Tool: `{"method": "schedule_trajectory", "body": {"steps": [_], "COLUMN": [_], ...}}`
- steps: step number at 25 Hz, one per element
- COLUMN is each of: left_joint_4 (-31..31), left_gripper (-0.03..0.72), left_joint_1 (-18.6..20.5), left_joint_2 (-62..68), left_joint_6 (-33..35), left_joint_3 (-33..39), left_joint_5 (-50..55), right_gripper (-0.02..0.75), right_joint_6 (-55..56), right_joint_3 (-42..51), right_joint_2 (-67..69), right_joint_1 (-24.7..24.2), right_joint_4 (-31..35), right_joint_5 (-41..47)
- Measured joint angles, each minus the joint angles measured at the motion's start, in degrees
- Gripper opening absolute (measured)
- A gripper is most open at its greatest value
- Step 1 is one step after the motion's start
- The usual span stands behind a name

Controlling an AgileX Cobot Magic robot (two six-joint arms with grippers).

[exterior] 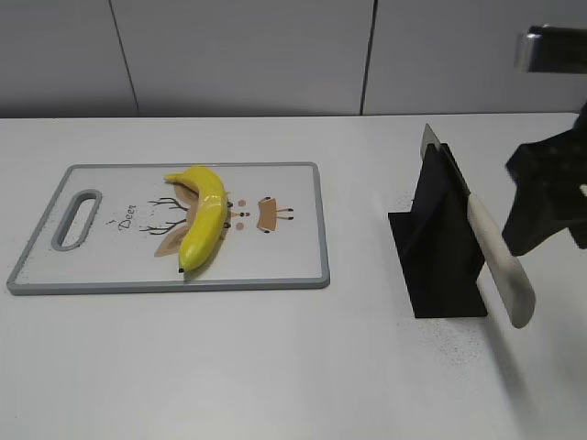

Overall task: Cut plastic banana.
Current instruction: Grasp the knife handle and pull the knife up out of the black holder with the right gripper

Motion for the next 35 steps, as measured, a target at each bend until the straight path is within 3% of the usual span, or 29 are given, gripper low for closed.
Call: {"method": "schedule_trajectory", "body": {"steps": [4, 12, 16, 19, 35], "left_joint_4": [0.0, 0.0, 0.0, 0.0, 0.0], "left_gripper": [0.589, 0.589, 0.589, 0.589, 0.589], "left_joint_1": [0.0, 0.0, 0.0, 0.0, 0.0], "left_joint_2": [0.0, 0.0, 0.0, 0.0, 0.0], "left_joint_6": [0.0, 0.0, 0.0, 0.0, 0.0], "left_joint_3": [0.0, 0.0, 0.0, 0.0, 0.0], "left_joint_5": [0.0, 0.0, 0.0, 0.0, 0.0], "right_gripper": [0.496, 0.463, 0.356, 0.166, 0.16], "right_joint_6": [4.0, 7.1, 8.3, 9.1, 12.1], "right_joint_3": [0.0, 0.0, 0.0, 0.0, -0.1], "right_joint_2": [5.7, 14.7, 15.9, 15.9, 11.3], "right_joint_1": [3.2, 3.3, 3.3, 3.3, 3.3], "right_joint_4": [-2.8, -3.5, -3.5, -3.3, -1.0], "right_joint_5": [-3.6, -5.8, -5.8, -5.7, -3.5]}}
